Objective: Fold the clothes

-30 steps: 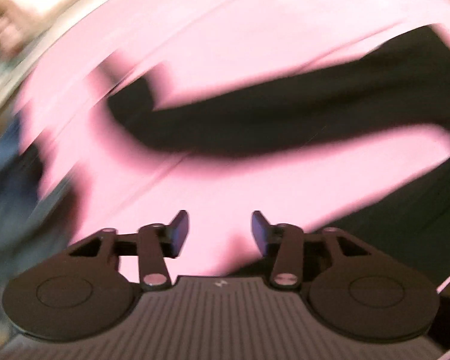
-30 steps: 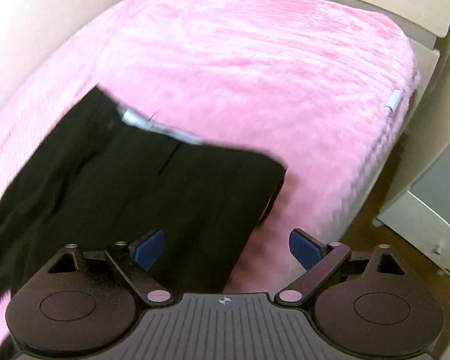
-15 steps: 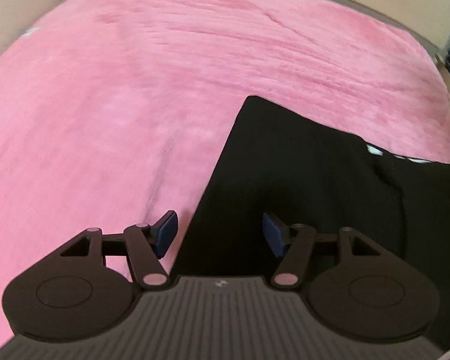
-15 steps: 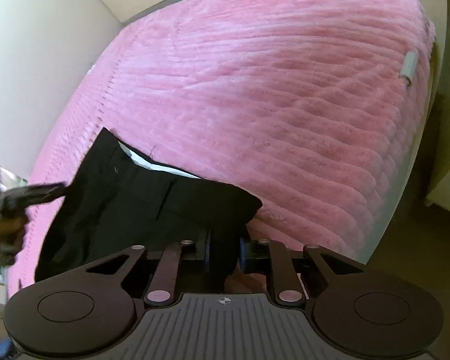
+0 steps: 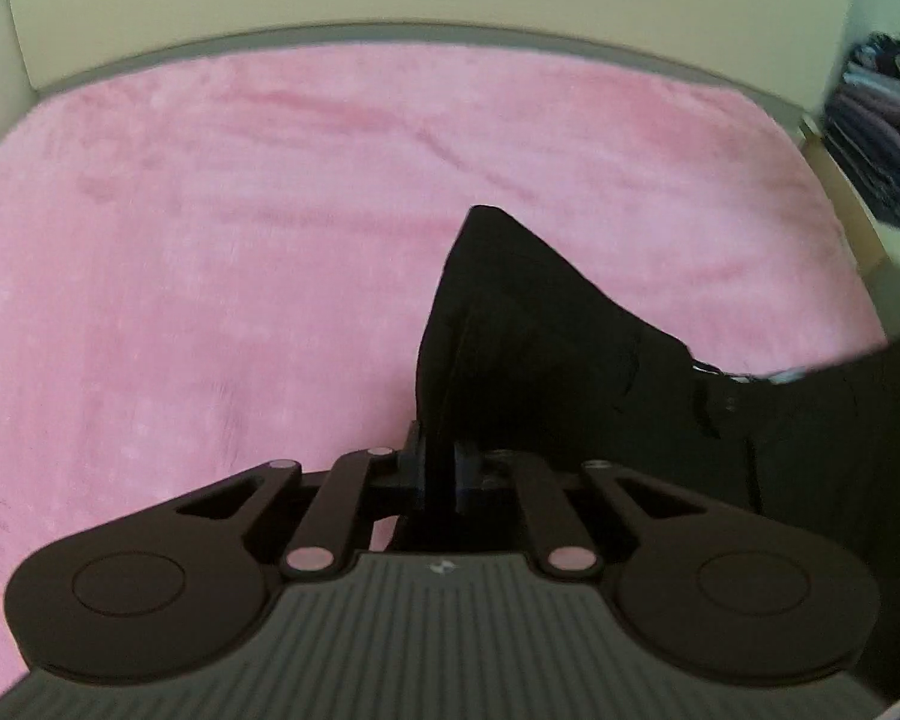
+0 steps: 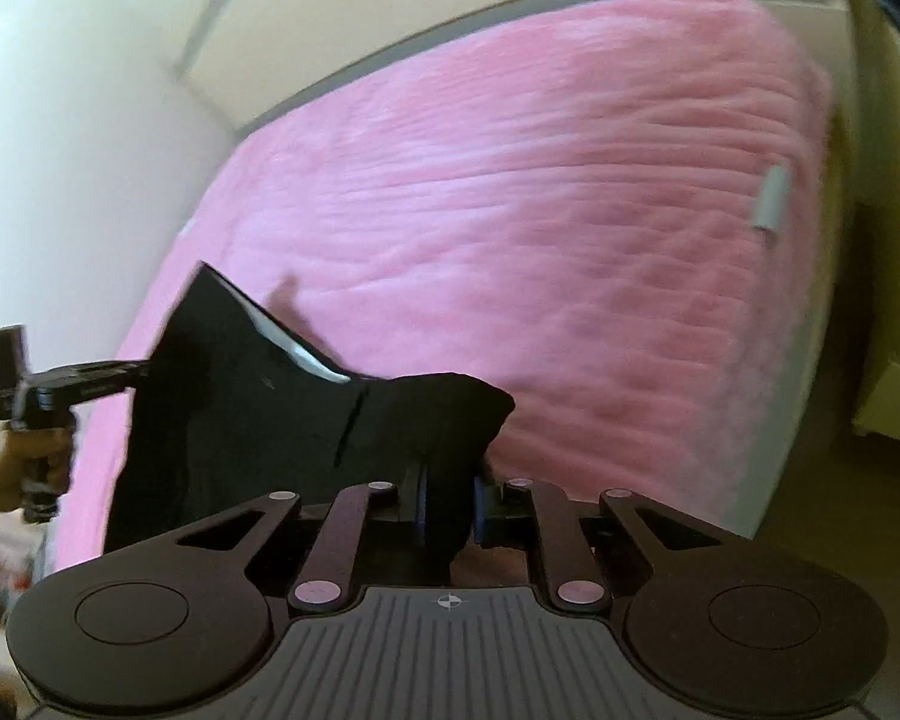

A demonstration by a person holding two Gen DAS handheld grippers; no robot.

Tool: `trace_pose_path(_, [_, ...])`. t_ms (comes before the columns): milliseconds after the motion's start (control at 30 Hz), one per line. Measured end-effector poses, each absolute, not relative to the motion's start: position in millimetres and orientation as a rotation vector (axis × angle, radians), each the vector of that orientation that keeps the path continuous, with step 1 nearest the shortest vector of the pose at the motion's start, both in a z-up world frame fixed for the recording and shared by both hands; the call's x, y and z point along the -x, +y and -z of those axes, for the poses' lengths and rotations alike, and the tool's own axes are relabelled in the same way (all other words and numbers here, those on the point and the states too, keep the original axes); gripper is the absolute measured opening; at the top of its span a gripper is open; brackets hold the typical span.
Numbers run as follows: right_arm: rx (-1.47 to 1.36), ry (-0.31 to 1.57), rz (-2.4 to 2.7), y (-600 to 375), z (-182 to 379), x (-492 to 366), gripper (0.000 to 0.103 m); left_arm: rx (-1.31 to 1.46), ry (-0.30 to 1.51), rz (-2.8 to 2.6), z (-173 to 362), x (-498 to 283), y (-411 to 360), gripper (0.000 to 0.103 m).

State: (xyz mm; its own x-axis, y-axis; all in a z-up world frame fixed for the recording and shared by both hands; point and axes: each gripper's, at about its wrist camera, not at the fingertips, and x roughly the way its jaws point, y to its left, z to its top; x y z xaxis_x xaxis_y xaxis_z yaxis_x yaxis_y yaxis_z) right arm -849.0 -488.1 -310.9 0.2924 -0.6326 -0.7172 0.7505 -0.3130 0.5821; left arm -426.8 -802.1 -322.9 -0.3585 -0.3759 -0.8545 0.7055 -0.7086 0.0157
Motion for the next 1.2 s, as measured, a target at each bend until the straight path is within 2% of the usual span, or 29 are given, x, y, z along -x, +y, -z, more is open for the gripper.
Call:
trace_pose_path(100, [-1.271,0.161,1.422,-486.3,308.2,848.4,0.014,-1.202,0.520,2.014,346.2,439.0,-807.5,0.010])
trace_pose_path(133, [-1.259,0.177,1.431,-485.3,304.7,847.0,0.024,-1.204,0.541,1.978,353.8,438.6,-806.9,0.012])
trace_pose_path(167, [-1.247,0.193,1.440,-484.3,301.2,845.7,0.044,-1.170,0.559,1.963,352.1,430.3,-803.2,0.013])
trace_pose_path(200, [-1.235,0.208,1.449,-483.3,297.6,844.3,0.051,-1.136,0.570,1.949,345.1,418.2,-798.1,0.014])
trace_pose_path(233, [-1.222,0.224,1.459,-482.3,294.1,843.0,0.063,-1.099,0.576,1.937,335.6,402.0,-791.1,0.017])
trace_pose_path(267, [-1.210,0.240,1.468,-481.3,290.6,841.7,0.066,-1.084,0.574,1.911,324.0,381.8,-782.2,0.019])
trace_pose_path(467, [-1.115,0.324,1.415,-486.8,259.0,801.3,0.066,-0.972,0.584,1.681,248.3,241.1,-708.1,0.029])
trace_pose_path(567, [-1.078,0.390,1.270,-498.9,247.6,749.2,0.066,-0.940,0.577,1.483,214.5,150.0,-640.5,0.041])
trace_pose_path(667, [-1.032,0.467,1.100,-512.0,243.2,681.0,0.066,-0.959,0.589,1.282,200.6,62.0,-554.8,0.044])
trace_pose_path(900, [-0.887,0.594,0.882,-513.3,238.2,502.8,0.066,-1.109,0.676,1.091,254.1,-73.7,-398.4,0.044])
trace_pose_path(1033, [-0.712,0.783,0.713,-488.4,251.0,370.0,0.066,-1.138,0.689,1.141,295.7,-115.8,-352.6,0.045])
trace_pose_path(1200, [-0.475,0.953,0.453,-451.9,267.4,215.5,0.066,-1.107,0.621,1.238,322.2,-154.4,-352.8,0.051])
